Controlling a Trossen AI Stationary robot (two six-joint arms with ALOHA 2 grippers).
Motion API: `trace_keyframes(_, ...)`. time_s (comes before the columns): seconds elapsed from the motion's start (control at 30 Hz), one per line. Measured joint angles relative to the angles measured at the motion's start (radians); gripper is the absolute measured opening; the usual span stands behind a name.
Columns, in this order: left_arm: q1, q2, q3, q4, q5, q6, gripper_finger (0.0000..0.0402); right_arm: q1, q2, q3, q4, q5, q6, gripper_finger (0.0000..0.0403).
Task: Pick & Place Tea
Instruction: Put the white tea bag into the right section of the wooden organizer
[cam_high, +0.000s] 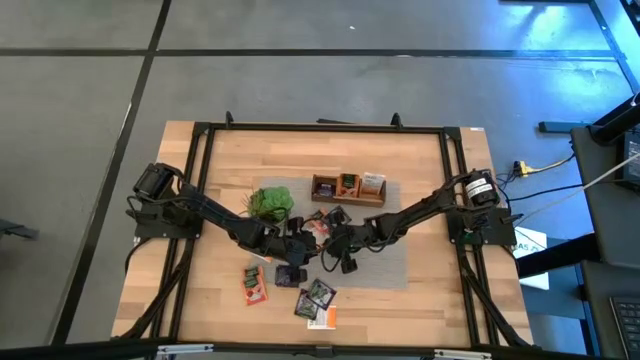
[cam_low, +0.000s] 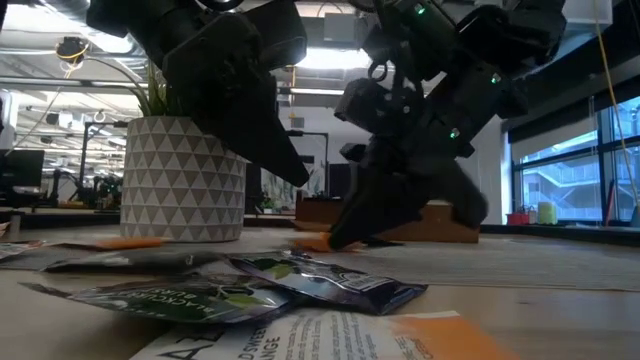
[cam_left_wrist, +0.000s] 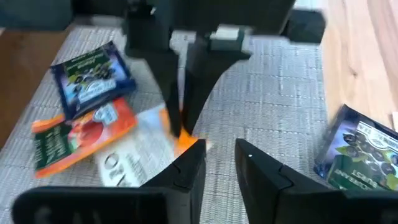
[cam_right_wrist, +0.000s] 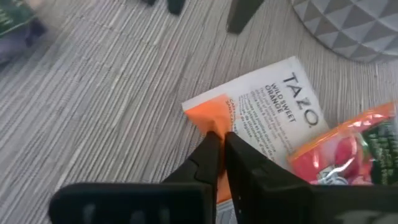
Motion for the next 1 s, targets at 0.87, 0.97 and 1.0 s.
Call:
trace_keyframes(0.87,0.051,-0.017,0.000,0.227,0.077,-0.424,0.0085,0.195,-0.419,0.002,-0.534,0.359,0.140,0.0027)
trace_keyframes(0.97,0.051,-0.017,0.000,0.340,0.077,-0.423,0.0087,0.231,-0.464,0.002,-0.548,0.392,0.159,0.0027)
trace_keyframes(1.0,0.051,-0.017,0.000,0.375,0.078,-0.423,0.0087,0.242,-0.481,0.002,-0.553,0.397,0.159,0.0028)
